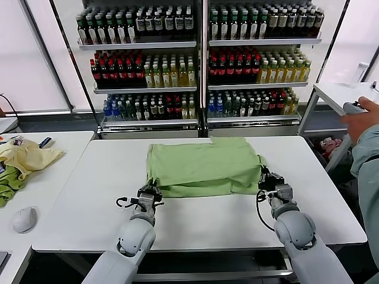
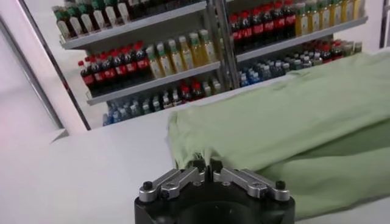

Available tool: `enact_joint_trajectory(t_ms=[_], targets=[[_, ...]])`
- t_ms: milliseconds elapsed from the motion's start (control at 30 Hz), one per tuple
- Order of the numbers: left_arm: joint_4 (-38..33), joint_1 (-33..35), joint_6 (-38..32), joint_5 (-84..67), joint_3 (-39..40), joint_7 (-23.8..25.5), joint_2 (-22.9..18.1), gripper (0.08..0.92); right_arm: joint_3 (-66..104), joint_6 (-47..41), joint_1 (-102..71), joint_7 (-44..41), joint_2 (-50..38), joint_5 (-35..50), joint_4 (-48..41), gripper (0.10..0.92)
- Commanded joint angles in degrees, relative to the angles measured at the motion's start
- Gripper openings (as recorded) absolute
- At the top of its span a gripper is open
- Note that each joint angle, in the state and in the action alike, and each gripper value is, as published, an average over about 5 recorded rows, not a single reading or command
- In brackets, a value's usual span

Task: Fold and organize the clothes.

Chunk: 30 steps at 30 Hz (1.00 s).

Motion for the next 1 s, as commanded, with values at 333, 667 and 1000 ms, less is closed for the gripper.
enact_joint_trajectory(t_ms=[333, 667, 1000], targets=[[-1.58, 2.02, -0.05, 3.24, -1.35, -0.71, -0.66, 0.388, -0.29, 0.05, -0.45, -1.59, -0.35, -0.96, -2.08, 0.511], [-3.61, 5.13, 0.51, -1.24, -3.35, -0.70, 2.14, 0.673, 6.34, -0.96, -6.61, 0.13, -0.25, 3.87, 0.34, 0.780], [-0.19, 1.42, 1.71, -5.40, -1.98, -0.43, 2.14, 0.822, 5.07, -5.21, -3.21, 0.55, 0.33, 11.06, -4.64, 0.823]])
